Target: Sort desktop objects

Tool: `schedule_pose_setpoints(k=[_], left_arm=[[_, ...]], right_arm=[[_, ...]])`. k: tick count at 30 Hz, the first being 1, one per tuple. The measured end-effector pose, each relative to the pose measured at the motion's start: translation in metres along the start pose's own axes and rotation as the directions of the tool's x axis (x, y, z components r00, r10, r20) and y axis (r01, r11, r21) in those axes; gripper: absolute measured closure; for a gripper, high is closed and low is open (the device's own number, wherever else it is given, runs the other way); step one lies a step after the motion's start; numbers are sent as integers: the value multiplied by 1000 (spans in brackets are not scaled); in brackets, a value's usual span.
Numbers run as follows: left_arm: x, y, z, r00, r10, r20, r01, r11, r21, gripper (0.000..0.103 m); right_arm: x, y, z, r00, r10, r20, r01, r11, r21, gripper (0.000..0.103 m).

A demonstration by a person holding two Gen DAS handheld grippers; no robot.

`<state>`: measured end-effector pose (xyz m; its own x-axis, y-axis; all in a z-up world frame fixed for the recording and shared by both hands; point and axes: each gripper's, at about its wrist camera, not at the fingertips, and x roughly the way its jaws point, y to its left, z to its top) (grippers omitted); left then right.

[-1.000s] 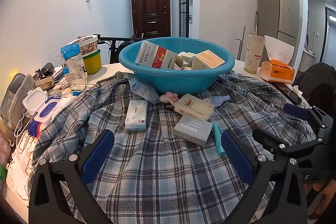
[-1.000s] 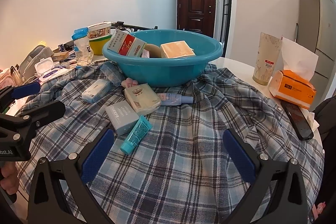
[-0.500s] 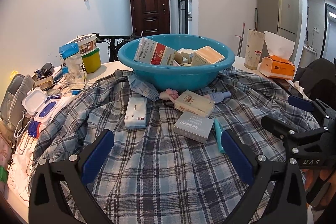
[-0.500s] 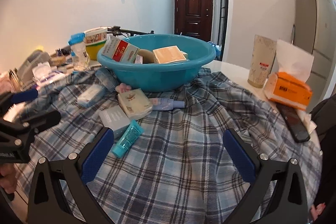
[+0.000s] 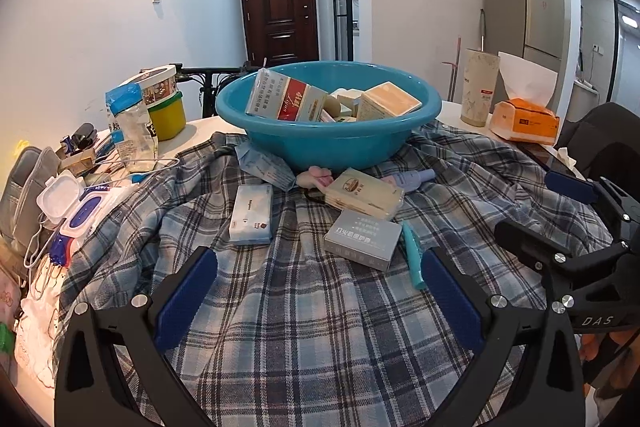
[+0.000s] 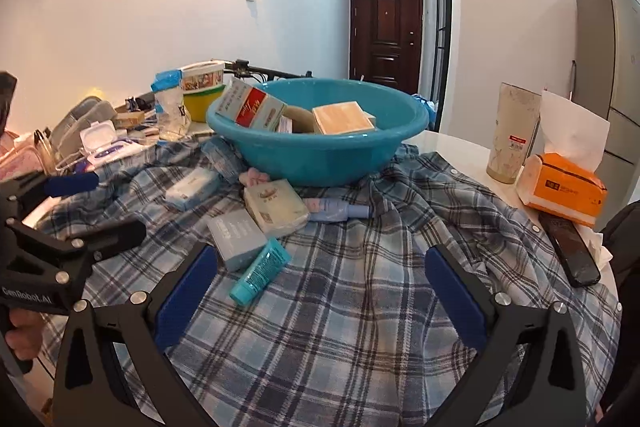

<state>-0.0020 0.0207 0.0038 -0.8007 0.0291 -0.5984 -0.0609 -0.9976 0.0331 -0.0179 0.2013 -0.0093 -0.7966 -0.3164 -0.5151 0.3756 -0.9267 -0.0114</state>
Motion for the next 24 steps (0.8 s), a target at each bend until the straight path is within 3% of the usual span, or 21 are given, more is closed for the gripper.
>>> schedule_pose_setpoints(k=[8,13,20,24], left_arm=[[-2,-9,4,1000,-1,-12,1,999,41,0],[-2,-22,2,999,50,13,-51,994,95,0],[1,-8,3,1000,-22,9,22,999,27,0],[-1,-3,3,1000,-15,21,15,1000,15,0]], right_arm=[[-1,-8,-3,1000,17,-16,-17,999,29,0],[1,-7,-5,1000,3,-21,-3,1000,20,0],[-2,-5,-7,1000,19,-11,-19,1000,13,0],[-1,-5,-7,1000,26,-17,-26,1000,6,0]])
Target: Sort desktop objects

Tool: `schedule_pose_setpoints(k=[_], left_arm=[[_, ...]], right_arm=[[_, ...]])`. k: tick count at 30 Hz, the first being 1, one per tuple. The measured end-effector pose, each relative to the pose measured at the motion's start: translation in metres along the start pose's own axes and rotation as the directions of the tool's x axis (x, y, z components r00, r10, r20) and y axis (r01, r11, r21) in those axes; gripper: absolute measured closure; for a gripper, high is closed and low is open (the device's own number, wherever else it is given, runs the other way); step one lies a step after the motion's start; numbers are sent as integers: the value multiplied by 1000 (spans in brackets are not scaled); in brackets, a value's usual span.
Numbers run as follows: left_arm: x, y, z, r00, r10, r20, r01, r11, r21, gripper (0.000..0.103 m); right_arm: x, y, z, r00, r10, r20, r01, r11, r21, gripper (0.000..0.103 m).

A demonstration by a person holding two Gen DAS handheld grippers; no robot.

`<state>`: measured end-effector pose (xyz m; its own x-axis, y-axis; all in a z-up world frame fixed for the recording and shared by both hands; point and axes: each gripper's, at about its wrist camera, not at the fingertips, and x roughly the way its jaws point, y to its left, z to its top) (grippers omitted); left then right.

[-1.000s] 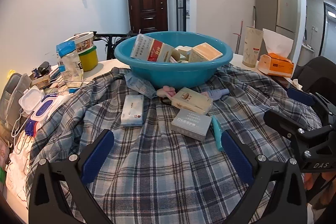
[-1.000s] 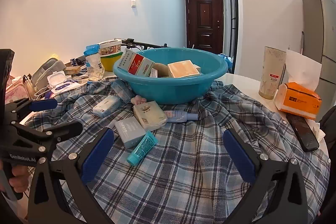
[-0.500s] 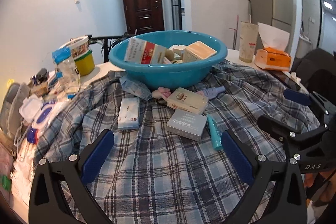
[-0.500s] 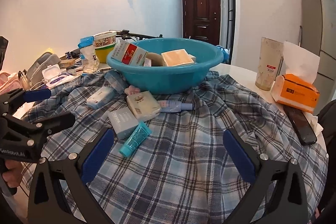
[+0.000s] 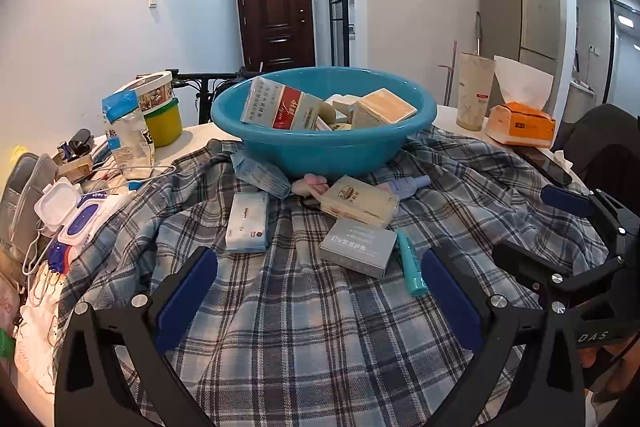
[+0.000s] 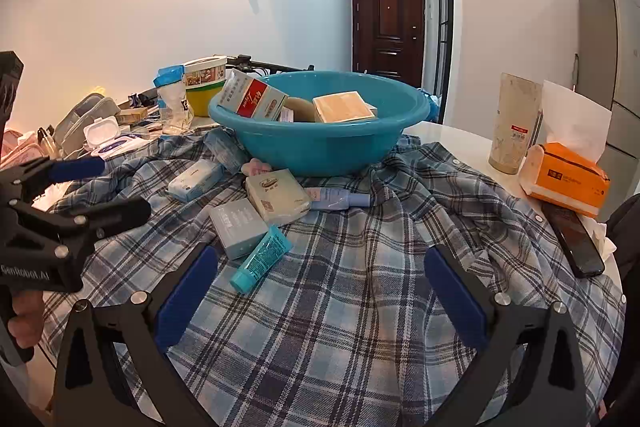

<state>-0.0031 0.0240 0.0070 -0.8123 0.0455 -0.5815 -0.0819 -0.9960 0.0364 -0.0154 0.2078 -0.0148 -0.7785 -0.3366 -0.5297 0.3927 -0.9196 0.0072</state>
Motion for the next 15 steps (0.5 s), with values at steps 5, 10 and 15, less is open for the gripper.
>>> schedule_pose_setpoints(k=[5,10,15], left_arm=[[1,6,0,999,-45,-5,45,998,-32,0],[2,8,-1,999,-45,-8,44,998,-44,0],[1,5,-1,999,-43,1,43,999,-26,0]], right_arm=[[-1,-2,1,1000,12,2,-12,1000,17,0],[-1,-2,-1,1000,15,-1,-15,1000,14,0],[2,0,-4,1000,14,-11,-14,1000,4,0]])
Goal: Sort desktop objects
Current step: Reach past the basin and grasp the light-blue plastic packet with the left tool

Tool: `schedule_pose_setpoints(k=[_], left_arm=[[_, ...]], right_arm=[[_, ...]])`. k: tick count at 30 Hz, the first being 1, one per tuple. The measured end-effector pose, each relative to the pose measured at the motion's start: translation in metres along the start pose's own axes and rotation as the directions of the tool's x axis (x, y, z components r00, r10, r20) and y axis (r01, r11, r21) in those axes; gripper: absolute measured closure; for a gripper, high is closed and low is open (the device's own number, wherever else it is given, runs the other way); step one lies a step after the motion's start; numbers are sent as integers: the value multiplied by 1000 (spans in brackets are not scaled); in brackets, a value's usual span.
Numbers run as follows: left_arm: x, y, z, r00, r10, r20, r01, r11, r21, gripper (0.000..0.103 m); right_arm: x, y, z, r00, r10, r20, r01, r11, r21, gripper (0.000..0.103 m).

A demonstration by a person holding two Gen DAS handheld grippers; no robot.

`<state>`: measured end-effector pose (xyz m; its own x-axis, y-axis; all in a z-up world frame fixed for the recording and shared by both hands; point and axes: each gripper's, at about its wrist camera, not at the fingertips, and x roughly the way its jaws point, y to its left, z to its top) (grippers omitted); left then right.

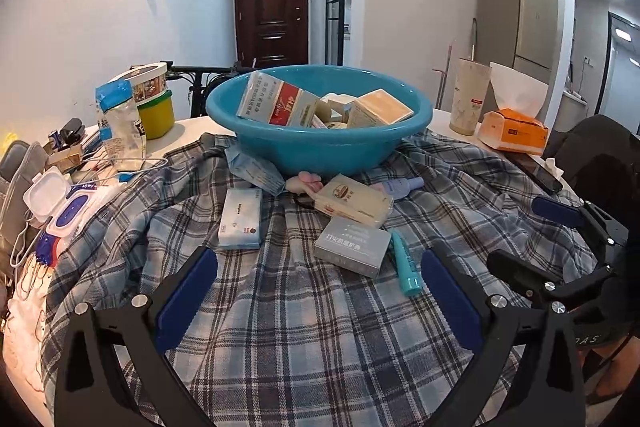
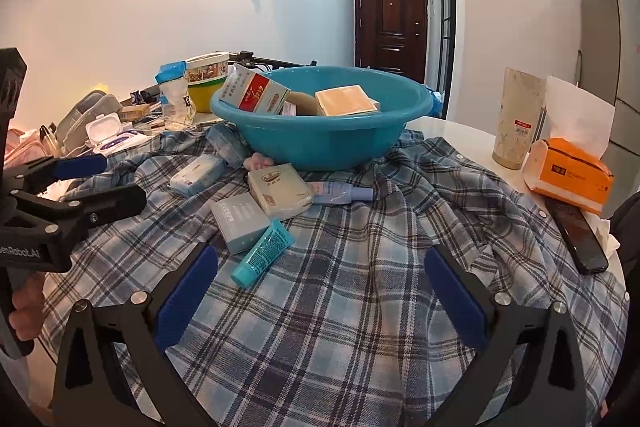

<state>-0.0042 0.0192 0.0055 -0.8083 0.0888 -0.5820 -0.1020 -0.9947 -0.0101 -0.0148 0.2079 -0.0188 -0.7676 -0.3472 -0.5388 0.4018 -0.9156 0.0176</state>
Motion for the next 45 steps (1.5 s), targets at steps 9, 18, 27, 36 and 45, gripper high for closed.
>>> schedule_pose_setpoints(k=[9,18,27,36,45], left_arm=[[9,8,4,1000,1,7,-1,1000,-10,0],[85,62,43,995,-9,-102,-1,995,-96,0],[158,78,66,982,86,-167,-93,995,-38,7],[200,77,67,970,69,-233,-79,996,-32,48],[155,89,63,987,19,-160,-35,995,-98,53]], right_arm=[[2,3,-2,1000,10,-8,-10,1000,-7,0],[6,-2,-6,999,48,-16,-47,999,18,0],[24,2,10,995,95,-42,-96,995,-22,0],[32,-12,24,990,137,-34,-137,991,6,0],[32,-20,23,991,129,-35,-128,991,39,0]])
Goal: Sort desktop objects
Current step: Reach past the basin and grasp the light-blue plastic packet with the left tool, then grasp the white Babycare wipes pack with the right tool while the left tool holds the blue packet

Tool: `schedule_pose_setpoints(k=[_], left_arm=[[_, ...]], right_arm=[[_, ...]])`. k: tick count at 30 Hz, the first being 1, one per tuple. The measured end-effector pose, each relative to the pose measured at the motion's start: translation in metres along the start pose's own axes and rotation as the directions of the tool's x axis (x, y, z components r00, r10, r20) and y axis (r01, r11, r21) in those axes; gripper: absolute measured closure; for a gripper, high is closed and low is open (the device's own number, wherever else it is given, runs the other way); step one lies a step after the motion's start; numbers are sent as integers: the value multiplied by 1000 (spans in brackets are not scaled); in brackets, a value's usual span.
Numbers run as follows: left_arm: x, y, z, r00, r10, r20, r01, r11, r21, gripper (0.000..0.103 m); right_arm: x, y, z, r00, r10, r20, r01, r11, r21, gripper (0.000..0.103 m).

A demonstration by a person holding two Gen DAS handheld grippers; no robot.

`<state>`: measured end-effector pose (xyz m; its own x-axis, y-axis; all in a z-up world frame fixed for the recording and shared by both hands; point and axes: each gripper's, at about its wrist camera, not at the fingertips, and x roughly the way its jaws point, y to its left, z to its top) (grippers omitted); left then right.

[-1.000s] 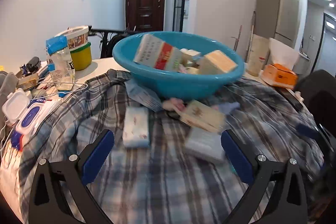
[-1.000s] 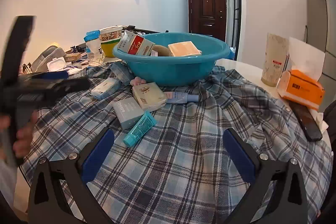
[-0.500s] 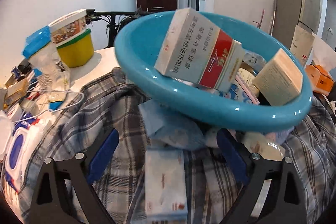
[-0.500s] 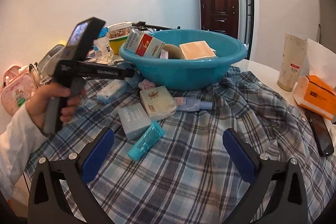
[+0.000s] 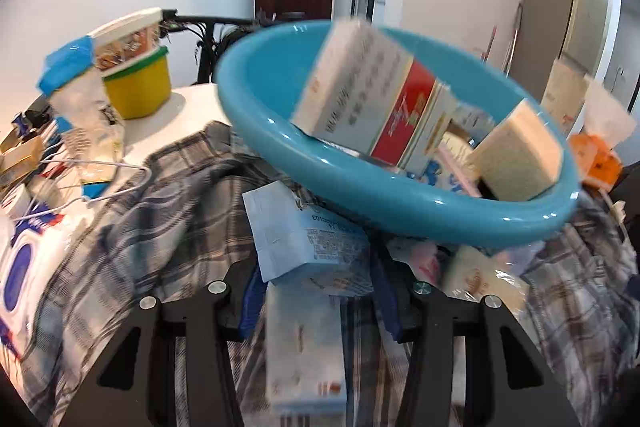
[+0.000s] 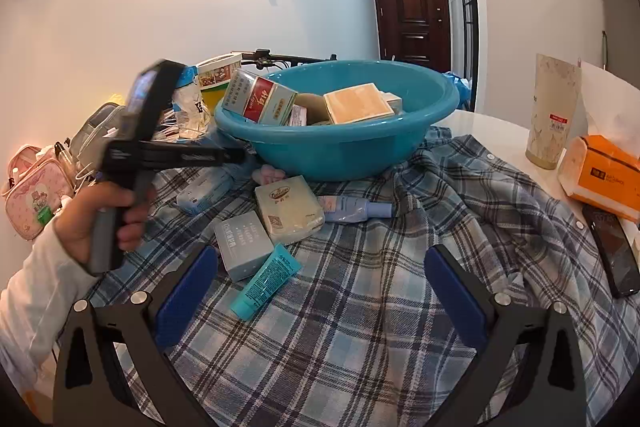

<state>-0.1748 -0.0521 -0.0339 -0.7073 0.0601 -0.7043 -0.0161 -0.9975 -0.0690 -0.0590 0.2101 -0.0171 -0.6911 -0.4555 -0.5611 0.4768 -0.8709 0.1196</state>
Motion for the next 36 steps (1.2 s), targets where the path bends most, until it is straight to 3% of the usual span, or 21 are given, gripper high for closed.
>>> schedule_pose_setpoints(k=[9,12,17,22,27,30,32,36], left_arm=[[-66,33,-25,996,-30,83,33,998,-46,53],[-90,44,-31,991,-1,136,7,999,-42,53],[-117,53,-39,984,15,179,-14,1000,-10,52],[-131,74,-43,978,-6,208,15,999,-41,52],[-135,90,-45,975,21,223,-7,998,-61,52],[-136,97,-46,975,-10,221,26,997,-69,52],[-137,98,-46,975,-11,222,26,997,-67,52],[-138,97,-47,975,-12,223,25,998,-57,52]], right_arm=[[21,43,7,996,85,-40,-87,995,-43,0],[38,69,17,990,134,-54,-137,988,-64,0],[87,109,38,979,169,-117,-179,980,-83,17],[143,132,51,966,169,-195,-180,983,-37,21],[183,146,48,955,113,-273,-125,992,-27,21],[190,142,42,953,97,-288,-106,994,-15,32],[186,138,43,956,107,-273,-111,994,3,47],[189,139,44,951,94,-293,-105,994,-20,47]])
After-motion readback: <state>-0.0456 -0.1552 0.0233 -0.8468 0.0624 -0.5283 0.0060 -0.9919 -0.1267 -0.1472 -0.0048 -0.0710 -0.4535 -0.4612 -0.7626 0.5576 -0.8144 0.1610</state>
